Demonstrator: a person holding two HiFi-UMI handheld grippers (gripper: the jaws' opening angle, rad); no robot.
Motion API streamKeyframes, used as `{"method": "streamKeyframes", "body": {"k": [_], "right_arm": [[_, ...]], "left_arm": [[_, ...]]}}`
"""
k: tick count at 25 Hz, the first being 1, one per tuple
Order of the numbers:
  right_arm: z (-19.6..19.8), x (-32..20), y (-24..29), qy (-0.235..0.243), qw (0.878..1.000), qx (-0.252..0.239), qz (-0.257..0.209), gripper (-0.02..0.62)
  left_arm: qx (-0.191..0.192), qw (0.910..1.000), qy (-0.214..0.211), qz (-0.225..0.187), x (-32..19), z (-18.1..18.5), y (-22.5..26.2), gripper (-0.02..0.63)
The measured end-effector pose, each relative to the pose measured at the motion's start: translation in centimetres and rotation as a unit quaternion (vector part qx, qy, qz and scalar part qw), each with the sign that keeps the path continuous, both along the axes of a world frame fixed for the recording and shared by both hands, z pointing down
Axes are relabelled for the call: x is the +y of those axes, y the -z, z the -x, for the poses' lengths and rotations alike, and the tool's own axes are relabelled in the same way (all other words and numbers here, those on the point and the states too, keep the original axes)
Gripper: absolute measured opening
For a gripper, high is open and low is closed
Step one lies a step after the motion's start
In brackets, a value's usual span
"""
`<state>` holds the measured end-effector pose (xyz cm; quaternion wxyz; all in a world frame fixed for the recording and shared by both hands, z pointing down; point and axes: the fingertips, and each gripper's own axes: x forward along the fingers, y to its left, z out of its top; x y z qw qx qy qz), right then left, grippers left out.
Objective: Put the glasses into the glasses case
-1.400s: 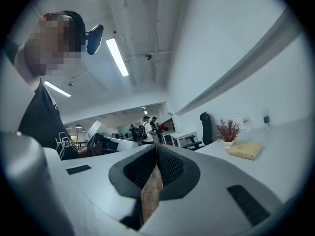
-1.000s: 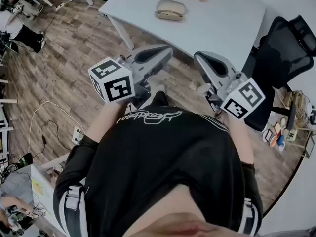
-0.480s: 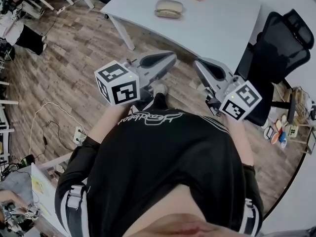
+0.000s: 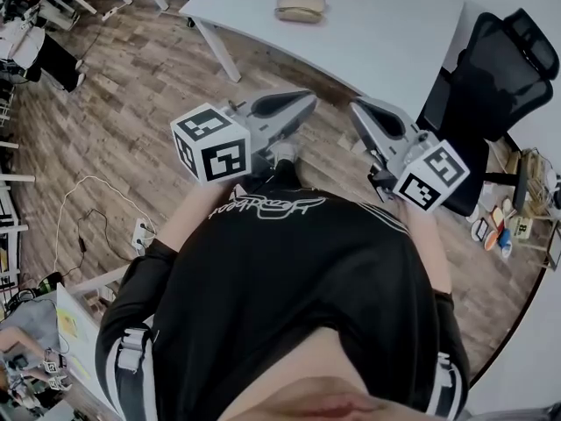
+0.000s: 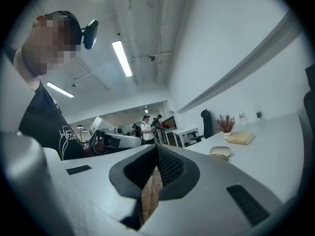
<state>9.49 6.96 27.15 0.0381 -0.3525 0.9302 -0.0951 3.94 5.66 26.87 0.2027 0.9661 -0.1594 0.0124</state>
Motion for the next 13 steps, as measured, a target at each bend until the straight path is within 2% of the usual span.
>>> {"method": "streamKeyframes", "body": {"k": [13], "right_arm": [[-1.6, 1.5, 0.4, -0.003, 1.000, 0.002, -0.011, 0.009]], "left_arm": [[-0.005, 0.9999, -0.003, -0.012, 1.4, -1.4, 0.4, 0.006]]}}
